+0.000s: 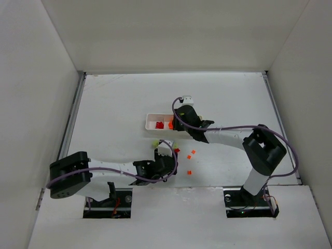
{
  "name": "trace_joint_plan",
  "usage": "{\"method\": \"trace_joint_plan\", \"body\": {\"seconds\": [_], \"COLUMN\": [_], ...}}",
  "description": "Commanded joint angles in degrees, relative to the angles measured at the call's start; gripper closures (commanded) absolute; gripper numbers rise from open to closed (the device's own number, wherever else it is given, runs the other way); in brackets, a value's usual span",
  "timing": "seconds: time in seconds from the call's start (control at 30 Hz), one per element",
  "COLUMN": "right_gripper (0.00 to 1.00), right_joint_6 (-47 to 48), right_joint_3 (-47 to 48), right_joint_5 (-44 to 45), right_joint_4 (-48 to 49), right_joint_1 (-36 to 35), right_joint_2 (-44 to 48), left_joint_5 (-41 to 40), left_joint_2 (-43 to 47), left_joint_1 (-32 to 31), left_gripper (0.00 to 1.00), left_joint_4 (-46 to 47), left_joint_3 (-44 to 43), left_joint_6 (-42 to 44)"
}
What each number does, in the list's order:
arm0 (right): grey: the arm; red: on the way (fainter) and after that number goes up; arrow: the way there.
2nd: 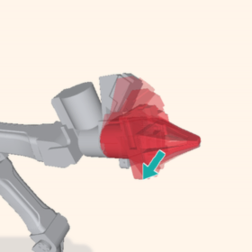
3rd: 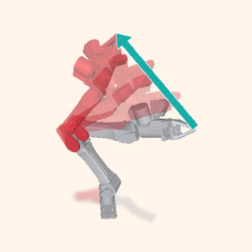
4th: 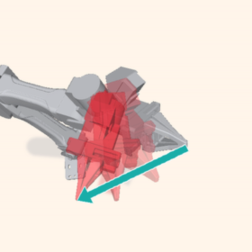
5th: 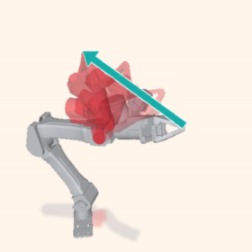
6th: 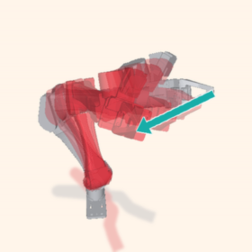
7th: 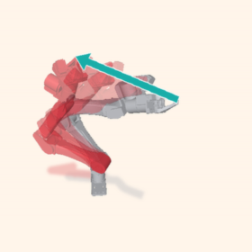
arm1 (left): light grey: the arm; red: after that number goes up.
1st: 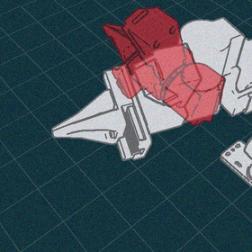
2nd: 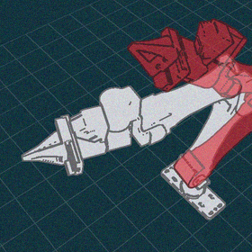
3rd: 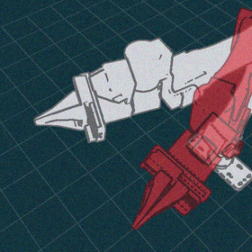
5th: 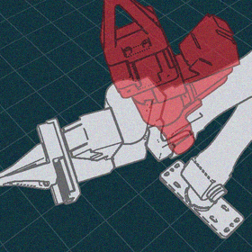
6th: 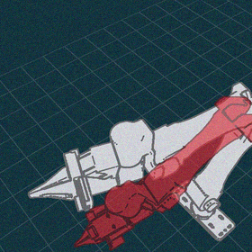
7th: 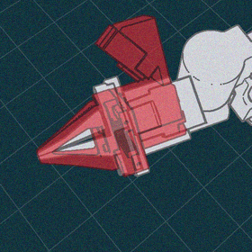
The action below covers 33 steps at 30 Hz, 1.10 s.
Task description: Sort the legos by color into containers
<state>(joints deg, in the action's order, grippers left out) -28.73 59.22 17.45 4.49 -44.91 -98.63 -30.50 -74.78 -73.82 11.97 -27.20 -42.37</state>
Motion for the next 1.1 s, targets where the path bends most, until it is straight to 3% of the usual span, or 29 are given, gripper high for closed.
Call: {"method": "trace_joint_plan", "body": {"seconds": [0.0,0.07,0.1,0.4,0.57,0.83,1.07], "right_gripper": [0.58,0.47,0.46,0.51,0.54,0.62,0.64], "right_joint_6": [0.08,-0.01,-0.1,-1.5,-2.99,-4.4,-4.84], "right_joint_3": [2.22,1.25,0.9,-6.48,-13.5,-22.3,-25.29], "right_joint_5": [-0.23,0.12,0.21,0.56,2.49,1.36,1.44], "right_joint_4": [2.1,2.71,2.89,4.65,6.41,6.4,7.63], "right_joint_1": [0.3,0.3,0.3,0.39,-0.22,-1.1,-4.97], "right_joint_2": [-0.43,0.89,1.77,11.52,18.28,25.06,25.5], "left_joint_5": [-1.23,-1.14,-0.88,-0.44,-1.05,-0.88,1.67], "left_joint_2": [-0.97,-1.94,-2.47,-8.0,-9.95,4.97,13.7], "left_joint_1": [-0.75,-0.84,-0.84,-0.49,-0.22,4.95,17.33], "left_gripper": [0.51,0.5,0.5,0.53,0.8,0.84,0.82], "left_joint_4": [1.74,2.01,2.09,4.55,4.3,3.59,1.04], "left_joint_3": [-0.92,-1.19,-1.36,-2.59,-3.91,-0.49,-3.82], "left_joint_6": [-2.28,-2.28,-2.28,-1.67,-0.79,0.09,6.59]}}
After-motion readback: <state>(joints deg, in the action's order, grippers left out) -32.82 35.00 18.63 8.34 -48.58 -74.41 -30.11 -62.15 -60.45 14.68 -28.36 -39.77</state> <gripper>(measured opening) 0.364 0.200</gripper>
